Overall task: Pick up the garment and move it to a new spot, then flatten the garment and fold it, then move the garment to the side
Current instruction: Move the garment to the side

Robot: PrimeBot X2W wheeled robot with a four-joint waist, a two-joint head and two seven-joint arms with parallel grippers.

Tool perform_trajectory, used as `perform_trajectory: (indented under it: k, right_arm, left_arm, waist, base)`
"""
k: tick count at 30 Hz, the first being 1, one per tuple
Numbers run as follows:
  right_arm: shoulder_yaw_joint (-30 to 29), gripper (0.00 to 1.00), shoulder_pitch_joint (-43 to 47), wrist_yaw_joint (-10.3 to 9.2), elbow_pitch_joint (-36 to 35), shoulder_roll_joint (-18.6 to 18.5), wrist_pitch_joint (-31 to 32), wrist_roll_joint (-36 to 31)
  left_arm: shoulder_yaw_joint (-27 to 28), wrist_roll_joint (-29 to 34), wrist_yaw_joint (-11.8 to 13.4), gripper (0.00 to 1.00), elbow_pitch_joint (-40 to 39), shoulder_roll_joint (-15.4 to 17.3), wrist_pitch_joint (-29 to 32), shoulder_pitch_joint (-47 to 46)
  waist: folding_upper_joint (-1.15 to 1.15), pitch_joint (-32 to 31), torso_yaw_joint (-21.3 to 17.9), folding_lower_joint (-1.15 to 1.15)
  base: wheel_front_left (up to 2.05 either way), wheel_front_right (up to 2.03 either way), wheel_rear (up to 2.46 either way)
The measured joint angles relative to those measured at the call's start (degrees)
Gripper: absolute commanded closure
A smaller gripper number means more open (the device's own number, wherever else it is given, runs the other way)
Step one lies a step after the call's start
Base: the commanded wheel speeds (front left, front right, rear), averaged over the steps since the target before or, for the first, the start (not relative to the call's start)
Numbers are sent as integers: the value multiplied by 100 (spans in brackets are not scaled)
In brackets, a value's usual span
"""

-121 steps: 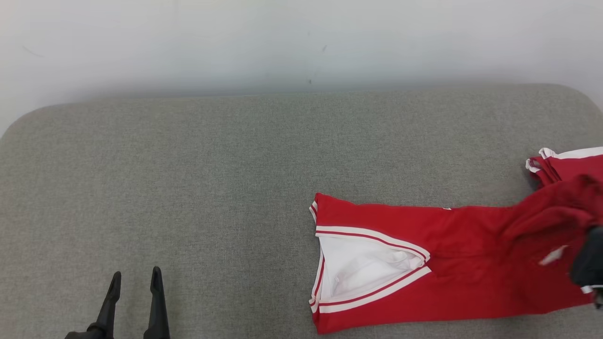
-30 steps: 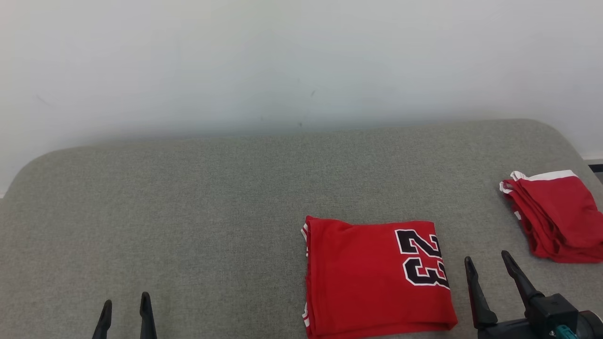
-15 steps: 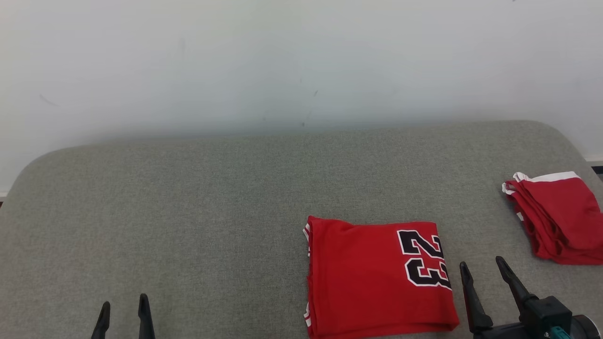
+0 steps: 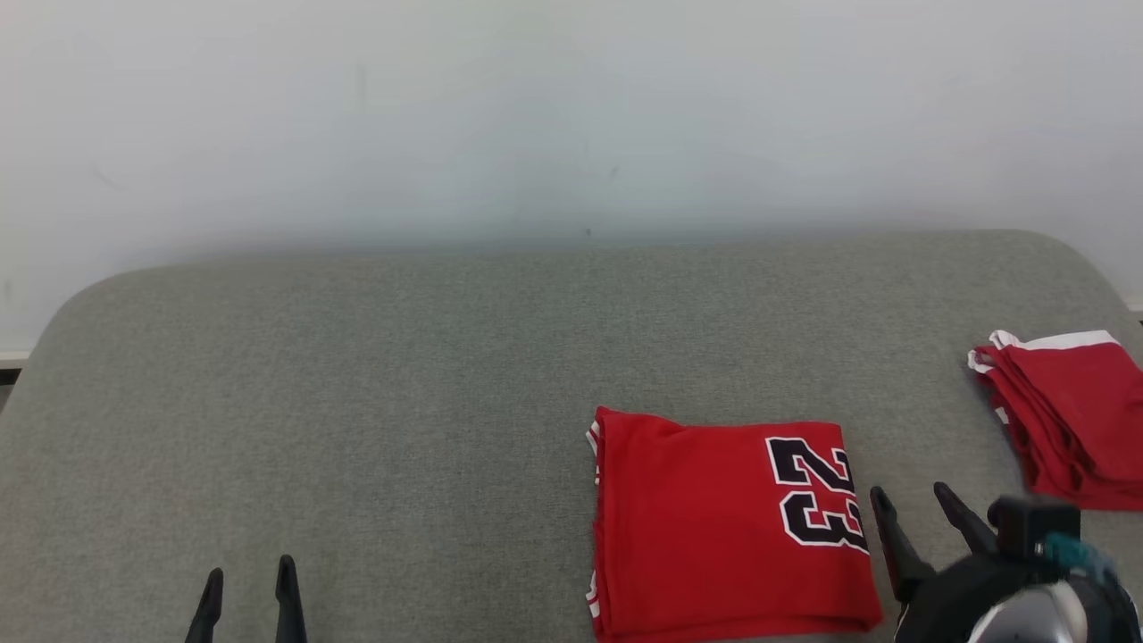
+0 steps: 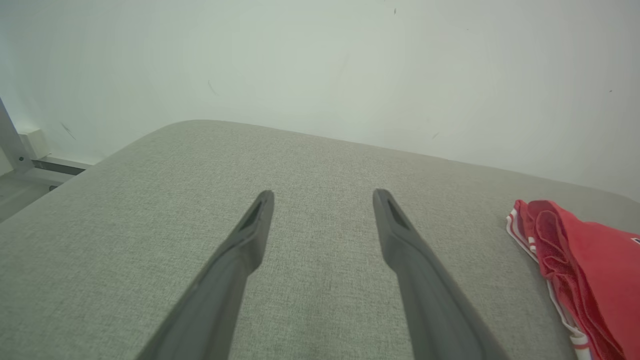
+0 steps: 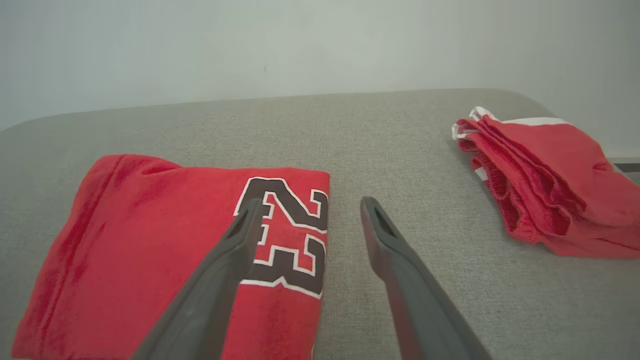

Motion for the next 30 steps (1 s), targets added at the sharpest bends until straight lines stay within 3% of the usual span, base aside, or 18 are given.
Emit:
perform_trajectory:
  k: [7,13,20,30]
  right_arm:
    - [-300,0,-198,1,-261,-232,2786,597]
    - [-900,0,-270,1,-592,-346,4216,548]
    - [-1177,0,-556,1,-734,-190,4901,442]
    - [-1381,0,-813,1,-247,155,5022,325]
  left_arm:
    - [-196,-73,1,0,-51,-3,0,-5]
    - [-303,-153,60,0,-194,-4,0,-32]
    - [-320,-151,94,0,-358,-2,0,-171]
    - [-365,-45,88,0,-620,-2,0,-404]
  waist:
    - [0,70,204,0]
    - [0,254,473,0]
    - [0,612,694,0]
    - [0,1095,893,0]
  base:
    - [0,0,0]
    - [0,0,0]
    - [0,0,0]
    - [0,0,0]
